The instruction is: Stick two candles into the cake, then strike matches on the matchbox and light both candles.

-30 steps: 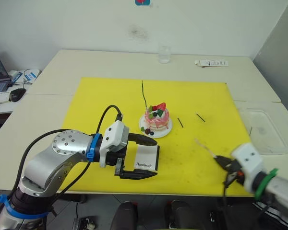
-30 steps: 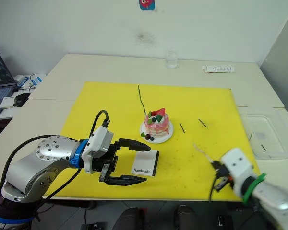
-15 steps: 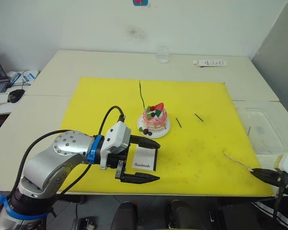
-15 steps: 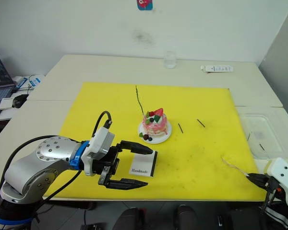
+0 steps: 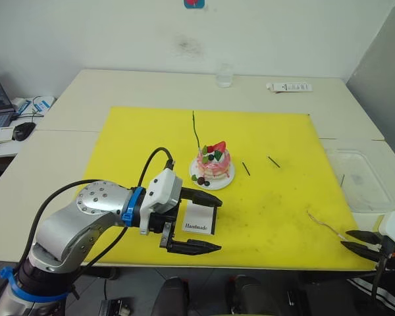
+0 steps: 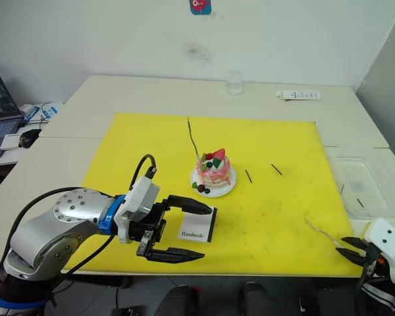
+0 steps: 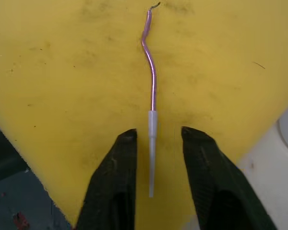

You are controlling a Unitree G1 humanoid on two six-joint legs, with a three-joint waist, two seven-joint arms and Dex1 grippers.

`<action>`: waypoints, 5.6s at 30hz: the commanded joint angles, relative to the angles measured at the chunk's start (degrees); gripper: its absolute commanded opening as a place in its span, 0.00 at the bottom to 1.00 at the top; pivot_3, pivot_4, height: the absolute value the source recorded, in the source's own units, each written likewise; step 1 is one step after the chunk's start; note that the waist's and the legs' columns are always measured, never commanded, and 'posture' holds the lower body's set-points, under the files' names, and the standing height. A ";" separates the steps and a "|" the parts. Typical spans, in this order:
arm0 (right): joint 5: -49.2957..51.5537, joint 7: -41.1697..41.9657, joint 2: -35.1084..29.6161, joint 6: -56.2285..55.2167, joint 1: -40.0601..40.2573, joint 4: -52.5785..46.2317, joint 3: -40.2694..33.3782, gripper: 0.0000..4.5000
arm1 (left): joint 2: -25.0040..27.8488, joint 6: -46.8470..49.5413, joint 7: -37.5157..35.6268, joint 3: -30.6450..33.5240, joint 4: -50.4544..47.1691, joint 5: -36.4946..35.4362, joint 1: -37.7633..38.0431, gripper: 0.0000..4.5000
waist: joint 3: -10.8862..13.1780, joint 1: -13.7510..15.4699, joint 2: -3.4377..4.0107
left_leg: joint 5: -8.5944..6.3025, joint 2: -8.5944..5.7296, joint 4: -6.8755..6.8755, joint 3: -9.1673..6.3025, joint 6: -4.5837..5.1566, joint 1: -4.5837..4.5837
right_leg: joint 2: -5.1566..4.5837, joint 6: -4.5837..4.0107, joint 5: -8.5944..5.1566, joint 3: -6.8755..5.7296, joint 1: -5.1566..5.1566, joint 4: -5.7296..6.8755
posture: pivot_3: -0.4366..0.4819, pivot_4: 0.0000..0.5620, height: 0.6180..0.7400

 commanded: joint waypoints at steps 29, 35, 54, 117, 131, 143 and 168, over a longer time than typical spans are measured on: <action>-0.40 0.58 -29.72 35.56 -24.13 -11.08 25.51 0.69 | -2.63 -1.80 4.73 -3.99 -3.99 3.65 1.24 1.00 | 0.02 0.06 0.03 | 0.00 0.04 -0.02 -0.05 0.00 0.04 | -0.09 -0.01 -0.05 -0.07 0.22 -0.22 | 0.48 0.27 1.00; 0.19 0.32 -29.00 36.54 -25.16 -9.45 27.39 0.69 | -2.89 -1.94 5.42 -4.30 -4.19 3.85 1.49 1.00 | 0.02 0.05 0.03 | 0.00 0.04 0.00 -0.06 0.00 0.08 | -0.08 -0.01 -0.05 -0.06 0.23 -0.15 | 0.48 0.27 1.00; 3.03 0.53 -27.11 40.16 -26.81 -8.31 26.57 0.01 | -2.73 -3.88 5.08 -4.77 -3.32 5.23 2.55 1.00 | 0.02 0.05 0.03 | 0.00 0.05 0.01 -0.06 0.00 0.08 | -0.09 -0.01 -0.05 -0.07 0.24 -0.14 | 0.48 0.27 1.00; -5.66 -30.87 45.90 -23.09 -48.04 20.97 36.45 0.01 | -5.02 -1.00 18.18 12.78 2.76 0.15 1.59 1.00 | 0.08 -0.28 -0.01 | 0.01 0.13 -0.05 0.10 -0.01 -0.10 | 0.08 -0.35 0.17 0.26 -0.26 0.11 | 0.48 0.27 1.00; -5.98 -30.70 46.08 -25.94 -45.33 24.49 36.06 0.01 | -4.96 -0.15 19.25 12.17 1.36 0.01 1.24 1.00 | 0.07 -0.29 -0.01 | 0.01 0.15 -0.05 0.11 -0.01 -0.09 | 0.08 -0.35 0.17 0.28 -0.25 0.11 | 0.48 0.27 1.00; -3.21 -28.88 46.97 -22.25 -46.22 23.22 36.57 0.01 | -4.99 -0.47 19.24 11.93 1.79 0.41 0.87 1.00 | 0.06 -0.36 -0.01 | 0.01 0.15 -0.05 0.14 -0.01 -0.02 | 0.10 -0.33 0.16 0.33 -0.23 0.12 | 0.48 0.27 1.00; 3.53 -21.63 31.75 -5.27 -43.04 -0.45 33.86 0.83 | -3.95 -1.76 17.47 10.78 3.14 3.63 1.31 1.00 | 0.07 -0.26 0.00 | 0.00 0.14 -0.07 0.21 -0.01 -0.06 | 0.12 -0.15 0.08 0.41 -0.27 0.09 | 0.48 0.27 1.00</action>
